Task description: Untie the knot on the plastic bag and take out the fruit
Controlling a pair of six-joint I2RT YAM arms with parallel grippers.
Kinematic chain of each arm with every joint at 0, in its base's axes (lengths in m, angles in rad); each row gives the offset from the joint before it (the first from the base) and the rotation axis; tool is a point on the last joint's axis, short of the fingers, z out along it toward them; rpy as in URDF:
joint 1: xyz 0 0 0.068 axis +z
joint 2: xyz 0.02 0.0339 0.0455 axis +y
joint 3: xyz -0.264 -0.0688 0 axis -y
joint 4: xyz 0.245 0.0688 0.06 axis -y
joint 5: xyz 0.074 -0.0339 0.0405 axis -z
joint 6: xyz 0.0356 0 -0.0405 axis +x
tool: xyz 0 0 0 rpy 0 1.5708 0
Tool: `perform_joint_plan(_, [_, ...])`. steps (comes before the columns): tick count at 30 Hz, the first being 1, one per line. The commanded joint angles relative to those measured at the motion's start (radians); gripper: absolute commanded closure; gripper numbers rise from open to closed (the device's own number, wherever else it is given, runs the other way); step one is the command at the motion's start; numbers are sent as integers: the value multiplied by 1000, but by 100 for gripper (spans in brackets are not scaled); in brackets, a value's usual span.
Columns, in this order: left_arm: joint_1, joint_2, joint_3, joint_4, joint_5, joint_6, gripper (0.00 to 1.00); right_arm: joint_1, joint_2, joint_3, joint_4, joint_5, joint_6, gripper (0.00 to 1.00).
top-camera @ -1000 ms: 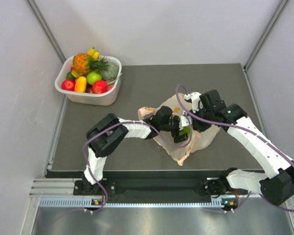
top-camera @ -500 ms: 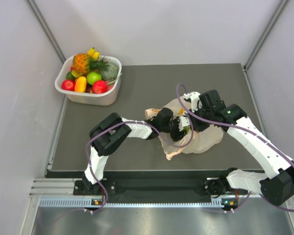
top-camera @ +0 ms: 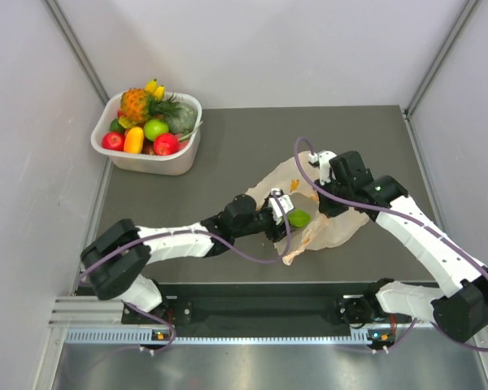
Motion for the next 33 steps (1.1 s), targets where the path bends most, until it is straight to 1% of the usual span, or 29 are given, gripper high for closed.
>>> perform_joint_plan(1, [-9,-110,-84,59,-131,-99,100,8,-22,4,49,41,21,100])
perform_joint_plan(2, [-11,-162,-95,48,-148,-123,100,6,-17,5,54,67,25,100])
perform_joint_plan(4, [-11,-215,-113,4,-174,-141,100,5,-6,8,78,86,34,100])
perform_joint_plan(5, [-11,-268,-112,-53,-205,-188,100,4,-2,11,92,115,48,100])
perform_joint_plan(6, [-11,-296,-110,-82,-251,-202,100,3,12,14,103,129,57,100])
perform_joint_plan(7, [-11,-352,-98,-113,-294,-213,100,0,21,19,126,139,65,100])
perform_joint_plan(8, [-11,-380,-89,-181,-323,-232,100,-2,33,31,135,161,76,100])
perform_joint_plan(9, [-11,-405,-60,-210,-393,-242,100,-3,61,39,140,169,83,100])
perform_joint_plan(11, [-1,-460,-17,-306,-453,-234,100,-5,87,59,158,176,90,100])
perform_joint_plan(12, [9,-468,41,-344,-481,-233,100,-5,112,63,163,173,91,100])
perform_joint_plan(13, [56,-469,74,-378,-489,-231,100,-5,122,70,177,164,91,100])
perform_joint_plan(15, [135,-462,158,-435,-465,-239,100,-5,150,80,190,140,91,100])
perform_joint_plan(16, [235,-442,186,-443,-448,-251,100,-6,158,83,195,132,90,100])
perform_joint_plan(17, [291,-425,215,-455,-393,-286,100,-6,162,93,206,117,88,100])
perform_joint_plan(18, [345,-408,270,-452,-370,-305,100,-6,176,96,207,110,85,100])
perform_joint_plan(19, [445,-363,299,-448,-344,-320,100,-6,179,100,209,104,82,100])
perform_joint_plan(20, [494,-335,333,-449,-317,-355,100,-6,182,106,213,98,81,100])
perform_joint_plan(21, [540,-303,402,-449,-307,-375,100,-5,185,109,217,95,76,100])
perform_joint_plan(22, [624,-228,442,-448,-291,-412,100,-6,185,113,220,92,71,100])
perform_joint_plan(23, [662,-185,486,-460,-265,-432,100,-6,184,114,221,81,71,100])
perform_joint_plan(24, [695,-136,591,-484,-253,-455,100,-5,179,114,229,75,70,100])
perform_joint_plan(25, [742,-39,644,-522,-222,-467,100,-6,176,114,230,71,68,100])
perform_joint_plan(26, [756,12,758,-549,-155,-458,100,-8,172,110,235,64,68,100])
perform_joint_plan(27, [765,58,811,-591,-124,-444,100,-6,169,106,243,64,70,100])
perform_joint_plan(28, [778,139,862,-654,-86,-422,100,-8,166,103,246,61,68,100])
perform_joint_plan(29, [781,171,906,-685,-61,-412,100,-8,162,94,250,57,68,100])
perform_joint_plan(30, [782,202,980,-711,-6,-408,100,-8,156,90,258,55,68,100])
perform_joint_plan(31, [788,251,1009,-743,25,-404,100,-8,155,83,259,54,68,100])
perform_joint_plan(33, [792,288,1051,-817,48,-406,100,-12,149,67,267,54,62,100])
